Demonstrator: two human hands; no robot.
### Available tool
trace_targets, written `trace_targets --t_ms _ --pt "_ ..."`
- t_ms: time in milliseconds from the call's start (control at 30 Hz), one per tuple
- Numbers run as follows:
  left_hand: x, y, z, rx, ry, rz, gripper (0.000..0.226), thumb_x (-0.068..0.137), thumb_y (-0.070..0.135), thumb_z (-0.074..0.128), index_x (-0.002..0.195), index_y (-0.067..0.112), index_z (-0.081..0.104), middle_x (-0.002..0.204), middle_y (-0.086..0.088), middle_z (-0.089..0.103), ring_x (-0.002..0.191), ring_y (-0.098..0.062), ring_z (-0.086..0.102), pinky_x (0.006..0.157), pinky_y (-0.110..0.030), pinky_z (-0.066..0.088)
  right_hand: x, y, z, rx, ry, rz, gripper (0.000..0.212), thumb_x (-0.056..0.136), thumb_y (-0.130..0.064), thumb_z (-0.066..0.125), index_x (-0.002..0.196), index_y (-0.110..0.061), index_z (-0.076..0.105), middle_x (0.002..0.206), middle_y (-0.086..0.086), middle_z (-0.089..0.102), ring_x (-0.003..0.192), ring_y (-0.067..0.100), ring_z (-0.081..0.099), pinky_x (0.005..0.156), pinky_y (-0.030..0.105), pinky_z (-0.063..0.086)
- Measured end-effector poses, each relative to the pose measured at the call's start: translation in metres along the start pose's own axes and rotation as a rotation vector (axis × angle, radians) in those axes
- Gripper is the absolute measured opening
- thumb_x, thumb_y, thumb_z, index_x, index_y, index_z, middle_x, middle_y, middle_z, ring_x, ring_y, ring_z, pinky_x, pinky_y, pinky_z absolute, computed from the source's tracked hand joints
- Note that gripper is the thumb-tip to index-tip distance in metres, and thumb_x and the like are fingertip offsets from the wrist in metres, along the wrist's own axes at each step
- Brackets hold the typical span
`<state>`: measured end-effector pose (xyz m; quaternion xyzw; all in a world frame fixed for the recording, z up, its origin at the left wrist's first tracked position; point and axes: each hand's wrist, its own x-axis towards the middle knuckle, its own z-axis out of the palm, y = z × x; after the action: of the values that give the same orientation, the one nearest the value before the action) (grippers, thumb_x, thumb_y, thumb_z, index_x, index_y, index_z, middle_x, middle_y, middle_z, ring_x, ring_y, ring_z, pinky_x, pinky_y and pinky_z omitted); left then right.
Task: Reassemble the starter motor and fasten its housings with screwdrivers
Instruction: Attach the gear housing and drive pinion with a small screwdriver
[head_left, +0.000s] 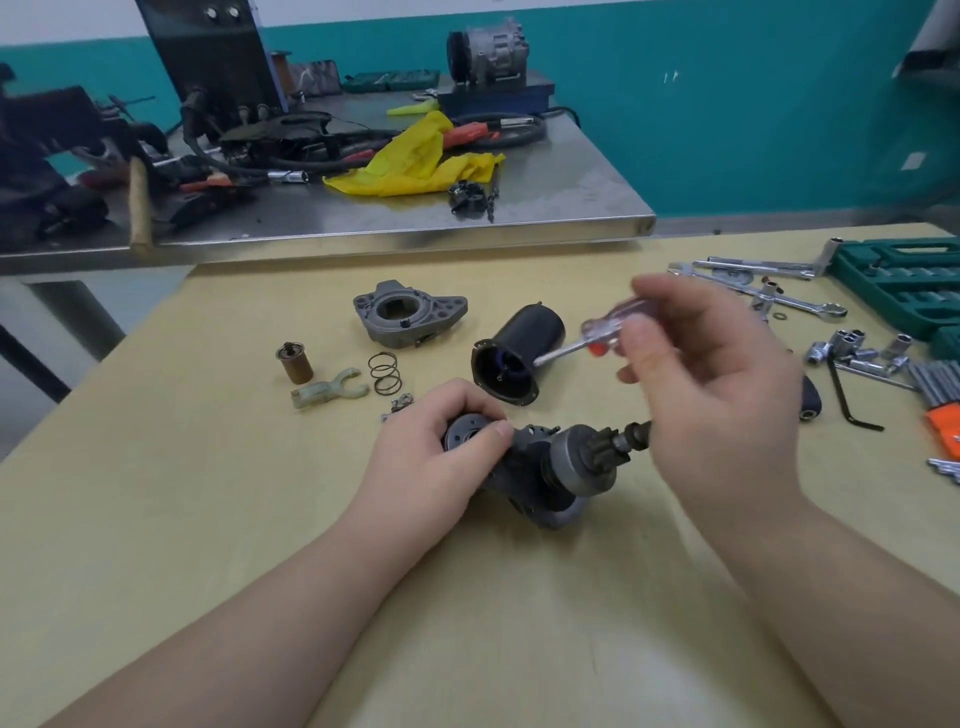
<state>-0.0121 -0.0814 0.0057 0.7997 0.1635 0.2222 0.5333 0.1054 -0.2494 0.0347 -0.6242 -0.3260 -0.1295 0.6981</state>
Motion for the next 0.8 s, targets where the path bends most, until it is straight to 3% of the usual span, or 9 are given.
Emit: trace_targets --t_ms 133,267,367,400,500,600,700,800 --pt "-0.004 -0.003 0.002 -0.008 0.003 -0.004 0.006 0.083 0.03 0.07 0.087 0.026 0.07 0.081 0.012 0.069 0.077 -0.004 0.063 0.066 -0.013 0.049 0.029 0.023 -0.017 -0.03 0.089 0.225 0.02 0.097 -0.019 0.07 0.108 -0.035 0.073 0.094 -0.006 0.078 0.087 0.014 0.076 0.067 0.027 0.063" --pt "-0.009 -0.006 0.005 0.017 0.053 -0.012 0.009 0.079 0.031 0.067 0.087 0.029 0.068 0.079 0.012 0.067 0.074 -0.004 0.061 0.062 -0.015 0.049 0.036 0.059 -0.022 -0.275 -0.02 0.341 0.021 0.094 -0.016 0.079 0.108 -0.03 0.075 0.093 -0.009 0.078 0.09 0.006 0.075 0.082 0.031 0.064" --pt "-0.011 -0.006 0.008 0.056 0.086 -0.034 0.013 0.076 0.035 0.063 0.088 0.032 0.066 0.08 0.013 0.067 0.074 -0.004 0.061 0.06 -0.018 0.049 0.031 0.071 -0.016 -0.546 -0.181 0.284 0.021 0.092 -0.016 0.077 0.094 -0.036 0.071 0.097 -0.014 0.072 0.088 -0.001 0.069 0.074 0.008 0.051" --pt "-0.012 -0.005 0.008 0.066 0.094 -0.037 0.013 0.075 0.037 0.061 0.087 0.033 0.066 0.08 0.014 0.068 0.076 -0.005 0.061 0.061 -0.021 0.05 0.03 0.073 -0.013 -0.636 -0.235 0.255 0.023 0.091 -0.011 0.074 0.093 -0.034 0.072 0.099 -0.014 0.069 0.088 0.003 0.068 0.073 0.008 0.047" --pt "-0.012 -0.004 0.009 0.07 0.098 -0.034 0.015 0.074 0.039 0.059 0.086 0.033 0.065 0.084 0.014 0.068 0.079 -0.006 0.062 0.062 -0.025 0.049 0.024 0.074 -0.01 -0.835 -0.386 0.187 0.021 0.089 -0.002 0.07 0.096 -0.021 0.077 0.102 -0.008 0.059 0.09 0.018 0.064 0.078 0.026 0.043" --pt "-0.013 -0.003 0.009 0.078 0.093 -0.044 0.019 0.072 0.043 0.057 0.087 0.035 0.065 0.084 0.014 0.067 0.077 -0.007 0.062 0.06 -0.028 0.051 0.022 0.067 -0.006 -0.937 -0.493 0.213 0.019 0.092 -0.006 0.071 0.1 -0.021 0.078 0.108 -0.008 0.054 0.092 0.017 0.059 0.077 0.027 0.039" --pt "-0.012 -0.003 0.007 0.082 0.088 -0.035 0.016 0.074 0.041 0.058 0.087 0.034 0.063 0.08 0.013 0.067 0.077 -0.009 0.061 0.062 -0.029 0.051 0.032 0.052 -0.002 -0.937 -0.443 0.196 0.014 0.092 -0.014 0.073 0.096 -0.027 0.076 0.11 -0.007 0.059 0.098 0.016 0.058 0.082 0.028 0.038" --pt "-0.011 -0.003 0.006 0.091 0.076 -0.022 0.013 0.079 0.042 0.059 0.088 0.035 0.063 0.081 0.011 0.068 0.08 -0.01 0.063 0.068 -0.035 0.056 0.052 0.022 0.009 -0.802 -0.302 0.138 0.022 0.094 -0.015 0.07 0.093 -0.037 0.07 0.094 -0.017 0.068 0.087 0.002 0.063 0.083 0.026 0.046"
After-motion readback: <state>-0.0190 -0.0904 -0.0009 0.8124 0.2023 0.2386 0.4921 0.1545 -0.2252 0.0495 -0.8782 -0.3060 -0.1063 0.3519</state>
